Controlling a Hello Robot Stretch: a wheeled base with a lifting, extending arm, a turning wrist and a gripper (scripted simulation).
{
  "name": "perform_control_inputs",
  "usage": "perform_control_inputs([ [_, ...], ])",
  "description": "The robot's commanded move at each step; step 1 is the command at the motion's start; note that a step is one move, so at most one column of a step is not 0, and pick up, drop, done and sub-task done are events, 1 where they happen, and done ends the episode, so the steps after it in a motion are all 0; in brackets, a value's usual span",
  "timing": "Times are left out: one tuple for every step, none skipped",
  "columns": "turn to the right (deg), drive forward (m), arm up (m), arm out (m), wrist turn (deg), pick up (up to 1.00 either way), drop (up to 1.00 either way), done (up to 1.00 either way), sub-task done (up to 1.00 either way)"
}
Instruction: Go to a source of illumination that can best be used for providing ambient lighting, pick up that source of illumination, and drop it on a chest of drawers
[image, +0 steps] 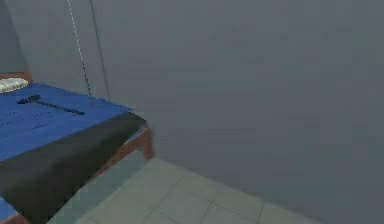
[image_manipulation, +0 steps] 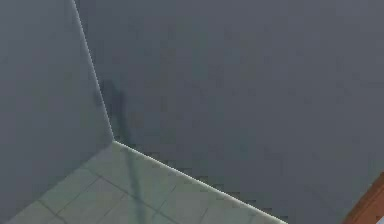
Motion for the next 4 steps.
perform_control_inputs([
  [-45.0,0.00,0.00,0.00,0.0,0.00,0.00,0.00,0.00],
  [-45.0,0.00,0.00,0.00,0.0,0.00,0.00,0.00,0.00],
  [-33.0,0.00,0.00,0.00,0.0,0.00,0.00,0.00,0.00],
  [0.0,1.00,0.00,0.00,0.0,0.00,0.00,0.00,0.00],
])
